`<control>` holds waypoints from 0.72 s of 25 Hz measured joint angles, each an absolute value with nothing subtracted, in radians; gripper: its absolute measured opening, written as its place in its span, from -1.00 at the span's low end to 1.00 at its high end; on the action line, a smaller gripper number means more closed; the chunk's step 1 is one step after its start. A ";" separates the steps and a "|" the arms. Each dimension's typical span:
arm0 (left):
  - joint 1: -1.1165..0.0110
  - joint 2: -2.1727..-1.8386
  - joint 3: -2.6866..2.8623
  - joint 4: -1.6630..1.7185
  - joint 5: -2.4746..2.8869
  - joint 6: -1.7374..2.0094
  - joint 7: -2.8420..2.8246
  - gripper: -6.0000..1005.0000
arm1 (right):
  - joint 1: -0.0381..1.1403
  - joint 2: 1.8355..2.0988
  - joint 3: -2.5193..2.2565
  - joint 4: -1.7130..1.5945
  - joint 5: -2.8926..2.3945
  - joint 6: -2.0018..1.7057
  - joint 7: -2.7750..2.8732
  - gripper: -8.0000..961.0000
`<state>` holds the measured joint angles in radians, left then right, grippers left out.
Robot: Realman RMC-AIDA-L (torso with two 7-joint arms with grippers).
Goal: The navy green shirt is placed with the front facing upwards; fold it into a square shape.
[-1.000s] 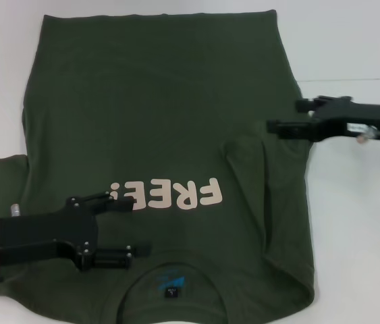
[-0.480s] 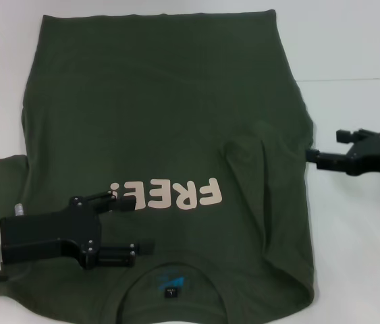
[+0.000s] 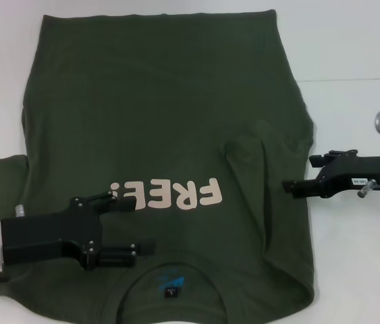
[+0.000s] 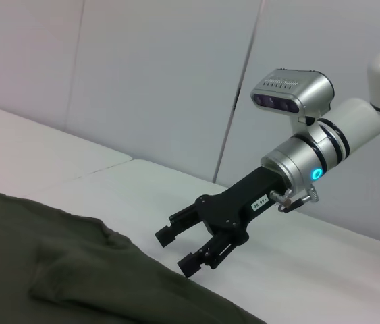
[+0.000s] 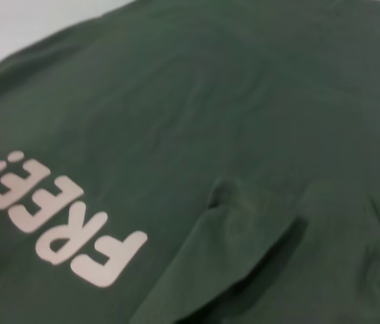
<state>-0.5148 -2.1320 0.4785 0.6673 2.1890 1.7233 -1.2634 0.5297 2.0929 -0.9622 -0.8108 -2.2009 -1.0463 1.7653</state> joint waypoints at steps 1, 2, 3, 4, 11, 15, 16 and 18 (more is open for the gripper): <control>-0.514 -2.132 0.478 0.667 2.189 1.723 -1.264 0.86 | 0.531 2.093 -0.971 -0.811 -2.208 -1.039 1.772 0.94; -0.513 -2.132 0.477 0.667 2.189 1.723 -1.264 0.86 | 0.532 2.092 -0.979 -0.812 -2.214 -1.032 1.779 0.94; -0.512 -2.132 0.477 0.667 2.190 1.723 -1.264 0.86 | 0.534 2.091 -0.988 -0.813 -2.218 -1.028 1.784 0.94; -0.512 -2.132 0.477 0.667 2.191 1.723 -1.264 0.86 | 0.535 2.091 -0.994 -0.813 -2.219 -1.026 1.786 0.94; -0.511 -2.134 0.477 0.667 2.191 1.723 -1.264 0.86 | 0.541 2.091 -1.072 -0.816 -2.219 -0.997 1.810 0.94; -0.512 -2.134 0.477 0.667 2.190 1.722 -1.264 0.86 | 0.543 2.092 -1.105 -0.817 -2.220 -0.982 1.819 0.94; -0.513 -2.134 0.477 0.667 2.190 1.722 -1.264 0.86 | 0.545 2.093 -1.109 -0.817 -2.220 -0.980 1.820 0.94; -0.514 -2.133 0.477 0.667 2.190 1.722 -1.264 0.86 | 0.551 2.093 -1.113 -0.813 -2.220 -0.978 1.821 0.94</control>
